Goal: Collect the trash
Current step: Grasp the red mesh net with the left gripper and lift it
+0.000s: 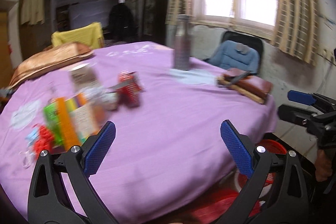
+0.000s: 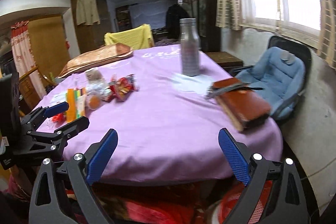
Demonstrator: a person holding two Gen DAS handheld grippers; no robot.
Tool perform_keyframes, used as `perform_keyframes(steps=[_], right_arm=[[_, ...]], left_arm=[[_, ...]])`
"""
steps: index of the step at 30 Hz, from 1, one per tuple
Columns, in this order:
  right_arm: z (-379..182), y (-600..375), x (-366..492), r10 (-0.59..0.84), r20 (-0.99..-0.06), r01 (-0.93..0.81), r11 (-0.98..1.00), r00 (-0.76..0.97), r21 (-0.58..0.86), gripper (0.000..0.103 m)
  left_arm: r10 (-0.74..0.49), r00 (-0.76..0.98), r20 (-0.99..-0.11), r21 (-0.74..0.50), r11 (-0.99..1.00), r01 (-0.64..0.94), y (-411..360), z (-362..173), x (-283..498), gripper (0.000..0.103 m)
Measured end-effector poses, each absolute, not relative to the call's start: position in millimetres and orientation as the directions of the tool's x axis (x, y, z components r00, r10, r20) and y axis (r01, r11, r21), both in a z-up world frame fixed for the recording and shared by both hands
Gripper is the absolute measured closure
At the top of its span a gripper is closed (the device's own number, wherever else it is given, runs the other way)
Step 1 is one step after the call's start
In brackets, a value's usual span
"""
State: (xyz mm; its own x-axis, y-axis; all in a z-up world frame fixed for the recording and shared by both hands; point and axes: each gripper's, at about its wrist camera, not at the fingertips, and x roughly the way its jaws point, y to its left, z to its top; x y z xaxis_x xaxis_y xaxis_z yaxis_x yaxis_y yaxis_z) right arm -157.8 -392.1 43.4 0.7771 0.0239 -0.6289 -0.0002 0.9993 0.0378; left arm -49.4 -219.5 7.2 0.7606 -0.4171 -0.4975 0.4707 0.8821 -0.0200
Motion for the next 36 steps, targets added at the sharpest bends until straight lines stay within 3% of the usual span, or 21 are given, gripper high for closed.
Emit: perform_keyframes(steps=[9,17,28,30,36], right_arm=[[32,-336,-117,0.139,-0.648,-0.125,0.99,0.749,0.067,0.008],[14,-313,-90,0.192,-0.684,-0.169,0.98,0.704,0.101,0.008],[6,-321,-79,0.186,-0.696,-0.143,0.982,0.694,0.12,0.008],[6,-322,-80,0.181,-0.695,-0.141,0.983,0.696,0.115,0.008],[3,-328,-81,0.186,-0.696,-0.133,0.983,0.694,0.13,0.008]], left_arm=[[-0.165,0.795,-0.584,-0.082,0.986,0.144,-68,-12,-19,0.007],[-0.073,0.759,-0.646,-0.047,0.997,0.056,-24,-27,-8,0.007],[-0.172,0.73,-0.662,-0.016,0.976,0.216,-74,-26,24,0.008],[-0.223,0.721,-0.656,-0.058,0.967,0.246,-75,-25,25,0.021],[-0.3,0.724,-0.621,-0.087,0.945,0.316,-72,-17,22,0.029]])
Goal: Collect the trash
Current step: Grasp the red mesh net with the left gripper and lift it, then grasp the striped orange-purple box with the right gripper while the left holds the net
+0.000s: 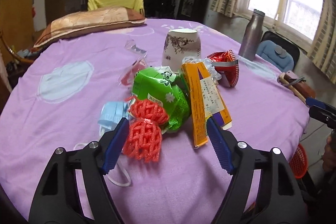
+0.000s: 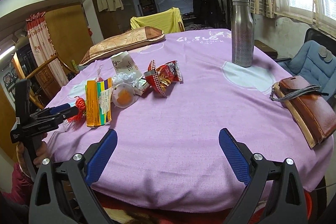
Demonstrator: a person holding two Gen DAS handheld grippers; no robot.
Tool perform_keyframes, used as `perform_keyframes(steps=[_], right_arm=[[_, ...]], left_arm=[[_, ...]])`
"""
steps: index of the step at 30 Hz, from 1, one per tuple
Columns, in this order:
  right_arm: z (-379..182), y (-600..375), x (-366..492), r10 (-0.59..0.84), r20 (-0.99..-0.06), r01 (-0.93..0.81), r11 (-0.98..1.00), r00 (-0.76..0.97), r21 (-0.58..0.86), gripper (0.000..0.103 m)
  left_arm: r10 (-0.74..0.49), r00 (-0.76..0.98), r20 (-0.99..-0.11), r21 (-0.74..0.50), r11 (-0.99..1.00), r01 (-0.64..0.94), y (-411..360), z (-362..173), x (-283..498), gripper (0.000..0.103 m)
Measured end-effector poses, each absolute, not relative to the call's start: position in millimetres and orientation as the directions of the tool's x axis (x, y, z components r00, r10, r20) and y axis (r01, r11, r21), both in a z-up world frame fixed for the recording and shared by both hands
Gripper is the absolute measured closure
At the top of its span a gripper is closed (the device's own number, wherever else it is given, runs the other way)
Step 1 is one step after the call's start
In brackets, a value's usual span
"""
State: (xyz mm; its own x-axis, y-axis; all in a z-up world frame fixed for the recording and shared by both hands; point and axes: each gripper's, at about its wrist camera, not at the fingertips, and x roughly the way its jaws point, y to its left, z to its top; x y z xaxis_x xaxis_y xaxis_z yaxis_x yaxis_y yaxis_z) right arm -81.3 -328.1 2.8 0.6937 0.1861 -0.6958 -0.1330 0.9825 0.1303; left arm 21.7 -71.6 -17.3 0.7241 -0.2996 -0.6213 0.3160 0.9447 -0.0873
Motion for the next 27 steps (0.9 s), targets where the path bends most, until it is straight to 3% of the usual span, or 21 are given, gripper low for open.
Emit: perform_keyframes(steps=[4,6,12,27], right_arm=[[3,-329,-82,0.183,-0.696,-0.133,0.983,0.695,0.127,0.008],[2,-329,-82,0.179,-0.694,-0.13,0.984,0.697,0.123,0.008],[1,-327,-83,0.184,-0.7,-0.134,0.983,0.69,0.126,0.008],[-19,-227,-38,0.368,-0.748,-0.361,0.914,0.552,0.184,0.007]], left_arm=[[-0.264,0.684,-0.68,-0.067,0.951,0.301,-70,-26,42,0.03],[-0.297,0.642,-0.707,-0.112,0.943,0.313,-68,-32,50,0.045],[-0.319,0.649,-0.691,-0.135,0.938,0.318,-65,-33,37,0.07],[-0.235,0.774,-0.588,-0.175,0.971,0.162,15,-6,-12,0.071]])
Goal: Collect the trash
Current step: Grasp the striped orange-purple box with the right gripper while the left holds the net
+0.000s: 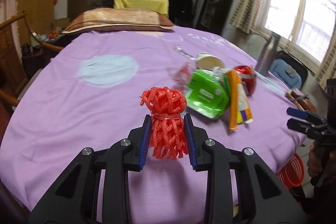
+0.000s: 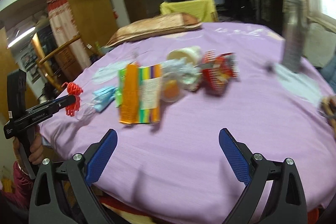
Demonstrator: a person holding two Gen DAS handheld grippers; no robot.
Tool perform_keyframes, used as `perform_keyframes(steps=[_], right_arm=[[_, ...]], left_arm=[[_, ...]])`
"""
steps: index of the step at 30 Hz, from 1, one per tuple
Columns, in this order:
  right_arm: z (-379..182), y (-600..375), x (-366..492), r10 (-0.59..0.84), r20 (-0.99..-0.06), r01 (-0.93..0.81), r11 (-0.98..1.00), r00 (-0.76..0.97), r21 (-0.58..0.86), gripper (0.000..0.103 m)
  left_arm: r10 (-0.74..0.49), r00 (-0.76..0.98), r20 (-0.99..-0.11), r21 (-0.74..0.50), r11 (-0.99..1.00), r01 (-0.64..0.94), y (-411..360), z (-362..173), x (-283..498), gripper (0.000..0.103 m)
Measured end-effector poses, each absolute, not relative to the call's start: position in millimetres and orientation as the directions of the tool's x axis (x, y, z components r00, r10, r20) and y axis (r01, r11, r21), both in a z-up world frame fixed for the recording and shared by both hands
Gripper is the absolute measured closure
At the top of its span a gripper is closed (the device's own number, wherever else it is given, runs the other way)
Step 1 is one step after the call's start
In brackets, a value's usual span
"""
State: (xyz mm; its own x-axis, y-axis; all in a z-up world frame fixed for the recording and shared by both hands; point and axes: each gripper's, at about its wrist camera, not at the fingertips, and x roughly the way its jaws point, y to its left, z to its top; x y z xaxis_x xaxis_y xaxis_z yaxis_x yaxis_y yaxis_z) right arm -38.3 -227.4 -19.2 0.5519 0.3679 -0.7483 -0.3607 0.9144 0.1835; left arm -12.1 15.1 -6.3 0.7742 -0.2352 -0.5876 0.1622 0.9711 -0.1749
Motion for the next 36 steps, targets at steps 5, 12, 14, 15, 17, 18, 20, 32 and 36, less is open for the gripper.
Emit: perform_keyframes(steps=[5,12,14,15,17,18,20,32,36], right_arm=[[-31,-193,-17,0.38,-0.774,-0.396,0.9,0.506,0.183,0.006],[-43,-171,7,0.383,-0.798,-0.382,0.9,0.466,0.209,0.006],[-48,-166,12,0.366,-0.809,-0.372,0.907,0.46,0.198,0.006],[-51,-164,13,0.365,-0.814,-0.37,0.907,0.453,0.201,0.006],[-55,-161,17,0.365,-0.82,-0.367,0.907,0.44,0.207,0.006],[-57,-160,19,0.362,-0.824,-0.364,0.908,0.437,0.206,0.006],[-60,-159,21,0.361,-0.827,-0.361,0.909,0.431,0.208,0.006],[-30,-179,6,0.417,-0.747,-0.389,0.892,0.518,0.228,0.05],[-12,-195,-7,0.415,-0.718,-0.381,0.898,0.559,0.222,0.049]], left_arm=[[-0.208,0.776,-0.596,-0.18,0.976,0.123,30,-14,-11,0.071],[-0.205,0.774,-0.599,-0.184,0.976,0.116,39,-22,-9,0.071],[-0.208,0.772,-0.6,-0.193,0.975,0.113,42,-24,-7,0.071],[-0.209,0.771,-0.601,-0.197,0.974,0.11,43,-25,-6,0.071],[-0.208,0.77,-0.603,-0.204,0.974,0.103,47,-26,-5,0.071],[-0.206,0.77,-0.604,-0.205,0.974,0.1,48,-26,-5,0.071],[-0.203,0.77,-0.605,-0.206,0.974,0.095,50,-27,-5,0.071],[-0.2,0.789,-0.58,-0.201,0.975,0.099,47,-14,-13,0.071],[-0.214,0.798,-0.564,-0.202,0.972,0.119,39,-4,-17,0.071]])
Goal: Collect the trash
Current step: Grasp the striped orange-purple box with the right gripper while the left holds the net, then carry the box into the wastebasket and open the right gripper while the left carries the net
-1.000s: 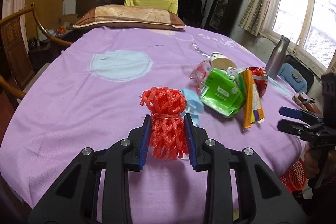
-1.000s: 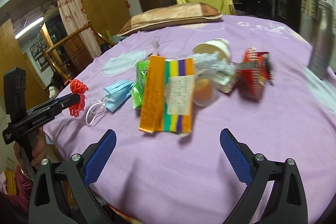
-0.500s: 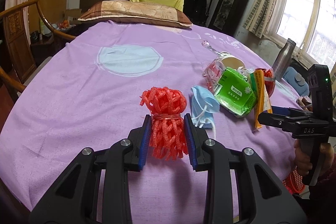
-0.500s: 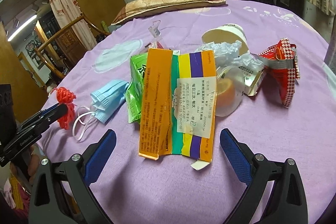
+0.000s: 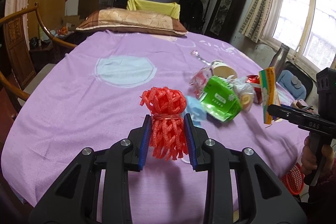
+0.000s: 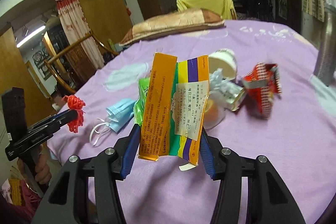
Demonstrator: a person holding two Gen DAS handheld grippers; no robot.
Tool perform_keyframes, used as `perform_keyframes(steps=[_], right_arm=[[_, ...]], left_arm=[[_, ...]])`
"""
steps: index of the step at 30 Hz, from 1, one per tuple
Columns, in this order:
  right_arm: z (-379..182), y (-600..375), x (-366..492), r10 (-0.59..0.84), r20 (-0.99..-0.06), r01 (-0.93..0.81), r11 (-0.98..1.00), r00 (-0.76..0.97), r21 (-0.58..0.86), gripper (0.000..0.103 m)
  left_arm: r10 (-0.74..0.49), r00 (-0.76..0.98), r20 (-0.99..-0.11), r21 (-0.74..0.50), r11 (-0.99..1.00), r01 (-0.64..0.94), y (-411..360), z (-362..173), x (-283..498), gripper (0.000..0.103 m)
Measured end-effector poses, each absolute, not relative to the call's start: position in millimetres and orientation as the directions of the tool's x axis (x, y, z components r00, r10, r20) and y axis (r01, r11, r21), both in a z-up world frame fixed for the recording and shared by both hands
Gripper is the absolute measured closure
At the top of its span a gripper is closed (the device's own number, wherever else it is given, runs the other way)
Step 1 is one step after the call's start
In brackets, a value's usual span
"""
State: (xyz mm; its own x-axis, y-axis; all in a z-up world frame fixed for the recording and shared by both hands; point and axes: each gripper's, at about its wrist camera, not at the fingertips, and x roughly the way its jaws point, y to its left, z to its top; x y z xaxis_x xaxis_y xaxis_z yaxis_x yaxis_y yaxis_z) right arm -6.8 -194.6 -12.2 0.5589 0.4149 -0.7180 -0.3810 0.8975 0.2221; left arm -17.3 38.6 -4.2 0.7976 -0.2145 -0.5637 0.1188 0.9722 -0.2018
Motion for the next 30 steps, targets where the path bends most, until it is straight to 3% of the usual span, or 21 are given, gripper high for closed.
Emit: perform_keyframes(steps=[17,30], right_arm=[[37,-291,-70,0.339,-0.616,-0.269,0.94,0.711,0.208,0.049],[56,-377,-135,0.202,-0.559,-0.117,0.976,0.804,0.185,0.048]], left_arm=[[-0.353,0.779,-0.518,-0.159,0.935,0.318,-55,31,-34,0.071],[-0.509,0.697,-0.505,-0.131,0.843,0.521,-152,43,-54,0.071]])
